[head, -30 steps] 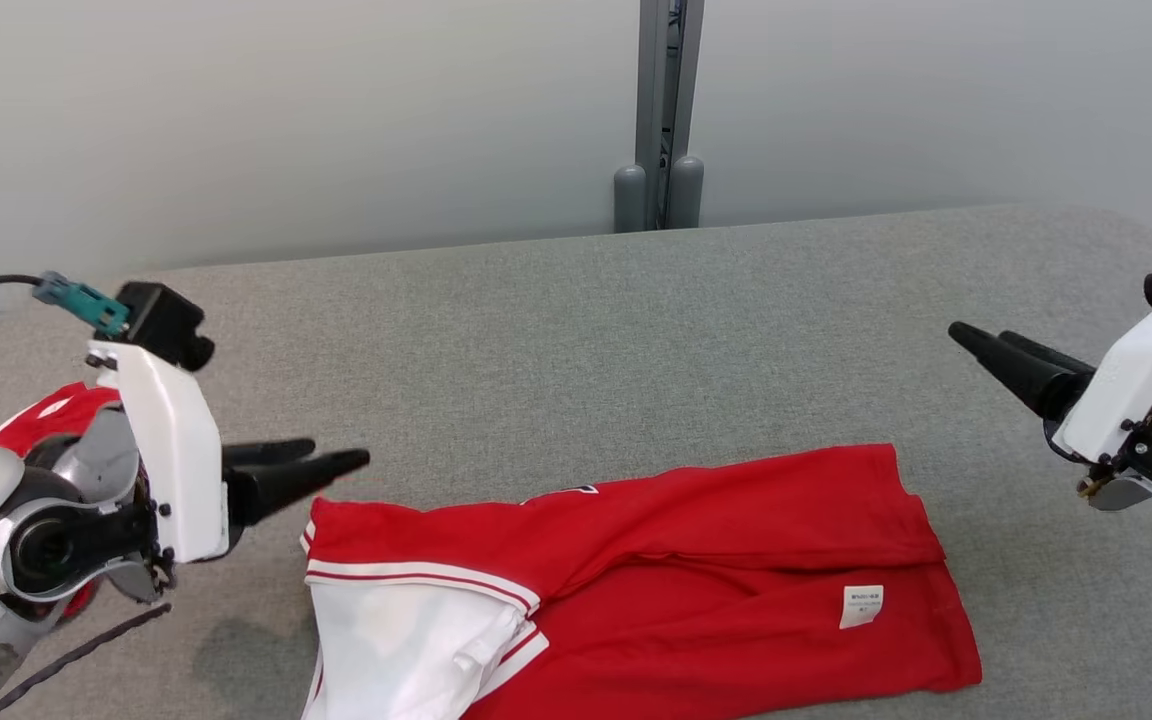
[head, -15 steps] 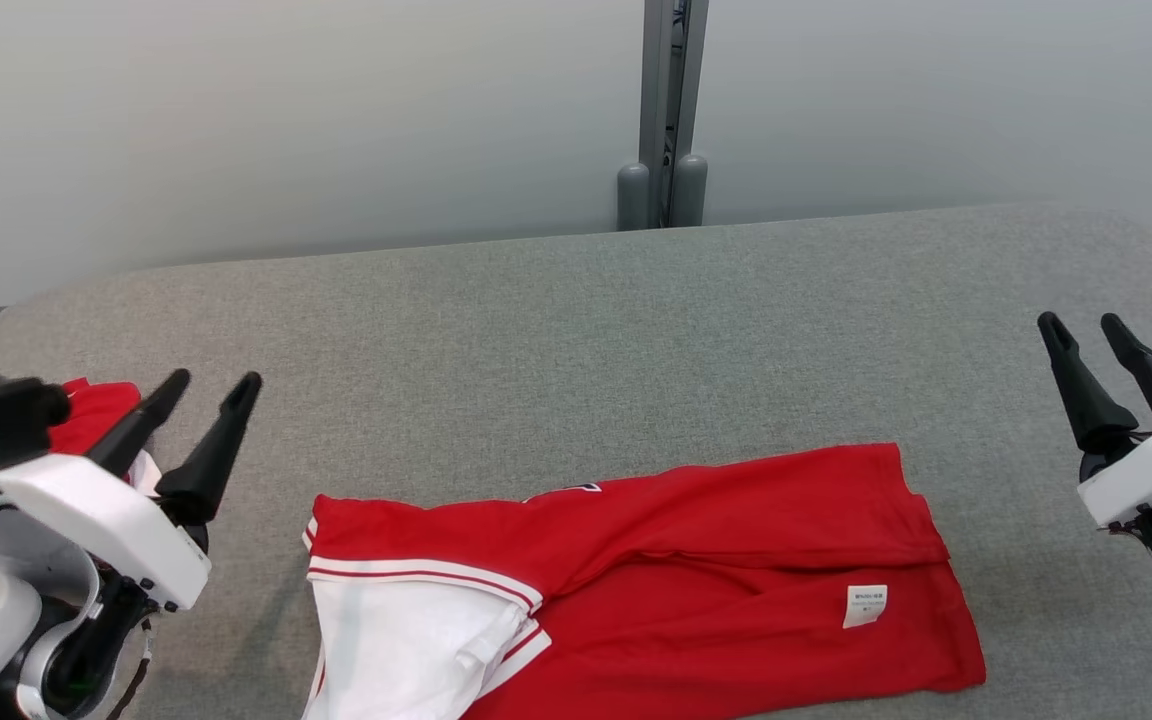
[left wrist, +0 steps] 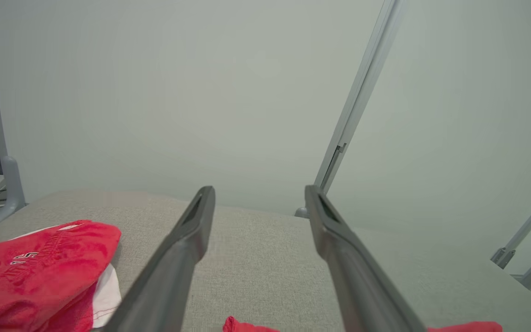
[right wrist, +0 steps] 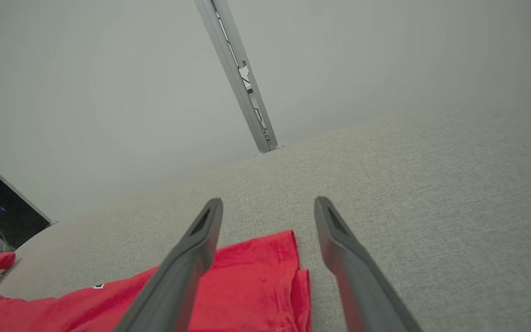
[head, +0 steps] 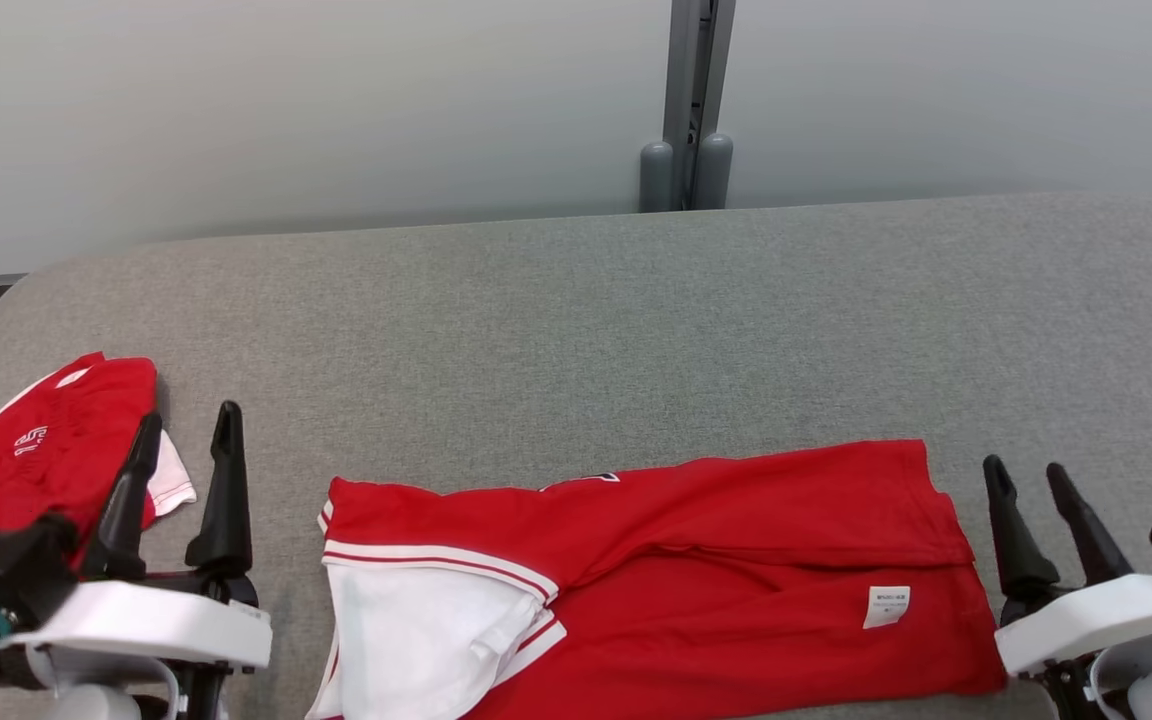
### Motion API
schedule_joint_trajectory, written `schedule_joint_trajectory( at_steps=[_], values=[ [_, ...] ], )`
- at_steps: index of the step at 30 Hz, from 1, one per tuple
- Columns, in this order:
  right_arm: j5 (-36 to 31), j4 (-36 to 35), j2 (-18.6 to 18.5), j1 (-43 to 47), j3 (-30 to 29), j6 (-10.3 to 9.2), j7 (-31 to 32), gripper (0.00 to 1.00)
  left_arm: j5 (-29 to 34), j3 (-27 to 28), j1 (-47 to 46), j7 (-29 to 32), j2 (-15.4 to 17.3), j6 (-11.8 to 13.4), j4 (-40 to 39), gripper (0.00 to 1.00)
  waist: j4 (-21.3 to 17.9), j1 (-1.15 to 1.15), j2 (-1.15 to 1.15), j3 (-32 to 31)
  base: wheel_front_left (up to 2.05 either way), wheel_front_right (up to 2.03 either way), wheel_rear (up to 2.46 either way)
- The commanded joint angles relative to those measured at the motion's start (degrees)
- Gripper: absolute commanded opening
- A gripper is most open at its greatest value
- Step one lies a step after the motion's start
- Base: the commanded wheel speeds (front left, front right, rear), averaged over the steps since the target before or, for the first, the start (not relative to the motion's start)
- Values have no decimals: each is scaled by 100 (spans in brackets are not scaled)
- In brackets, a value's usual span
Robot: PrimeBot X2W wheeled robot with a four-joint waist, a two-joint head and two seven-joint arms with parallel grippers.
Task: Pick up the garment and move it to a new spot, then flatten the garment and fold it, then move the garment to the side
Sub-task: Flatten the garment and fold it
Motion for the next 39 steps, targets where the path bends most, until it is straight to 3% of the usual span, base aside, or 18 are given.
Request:
schedule_joint_trajectory(
  at_steps=[1,3,13,18,30,33,34,39],
  values=[
    [-57,129,32,61,12,1,-25,100,267,203,135,-6,-208,-96,-8,100,24,0,0,8,0,0,0],
    [-82,368,75,44,57,1,-25,100,492,342,290,-3,-477,-239,33,100,52,0,0,12,0,0,0],
    [162,1676,165,-544,402,1,269,100,1155,553,414,-4,-1093,-782,447,100,142,0,0,-15,0,0,0],
    [466,2368,232,-895,420,2,641,100,1345,601,368,-4,-1235,-970,631,100,219,0,0,-39,0,0,0],
    [1167,3124,374,-1233,620,1,1466,100,1717,767,423,-4,-1439,-1155,866,100,408,0,0,-12,0,0,0],
    [1276,3094,374,-1252,683,1,1464,5,1743,797,422,-5,-1482,-1180,905,100,415,0,0,-3,0,0,0],
    [1307,3071,373,-1269,708,1,1443,0,1759,807,421,-4,-1494,-1199,918,100,415,0,0,-1,0,0,0],
    [1487,2851,290,-1332,791,1,1254,0,1802,845,414,-4,-1539,-1252,973,100,398,0,0,5,0,0,0]
  ],
)
